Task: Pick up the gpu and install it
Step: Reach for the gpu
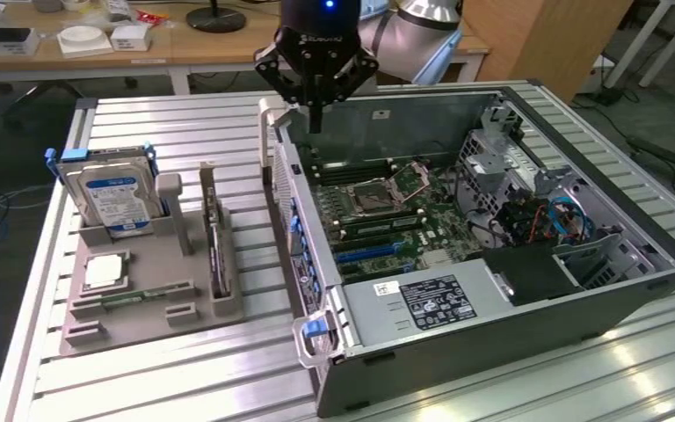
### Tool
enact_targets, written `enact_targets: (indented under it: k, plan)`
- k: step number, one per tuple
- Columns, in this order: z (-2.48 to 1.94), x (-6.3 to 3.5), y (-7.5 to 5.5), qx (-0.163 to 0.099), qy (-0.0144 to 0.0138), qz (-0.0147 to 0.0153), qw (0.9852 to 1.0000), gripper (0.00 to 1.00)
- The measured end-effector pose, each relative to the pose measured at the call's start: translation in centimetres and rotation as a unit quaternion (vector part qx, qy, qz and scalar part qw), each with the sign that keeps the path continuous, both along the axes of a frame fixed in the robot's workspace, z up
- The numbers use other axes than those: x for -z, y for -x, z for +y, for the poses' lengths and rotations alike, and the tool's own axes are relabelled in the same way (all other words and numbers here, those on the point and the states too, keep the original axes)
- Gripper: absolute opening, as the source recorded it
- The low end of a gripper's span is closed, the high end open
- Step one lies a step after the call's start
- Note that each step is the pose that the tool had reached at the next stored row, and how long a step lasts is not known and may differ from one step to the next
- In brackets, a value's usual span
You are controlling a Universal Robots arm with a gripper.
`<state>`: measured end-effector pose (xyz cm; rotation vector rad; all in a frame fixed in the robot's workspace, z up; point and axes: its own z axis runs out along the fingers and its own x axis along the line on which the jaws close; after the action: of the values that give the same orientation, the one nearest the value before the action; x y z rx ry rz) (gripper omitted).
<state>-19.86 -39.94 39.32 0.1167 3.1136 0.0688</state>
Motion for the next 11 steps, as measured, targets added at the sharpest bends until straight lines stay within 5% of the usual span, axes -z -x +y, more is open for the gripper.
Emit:
enact_targets:
  k: [11]
  plan:
    - [-0.03, 0.08, 4.0, 0.0, 0.0, 0.0, 1.0, 0.1]
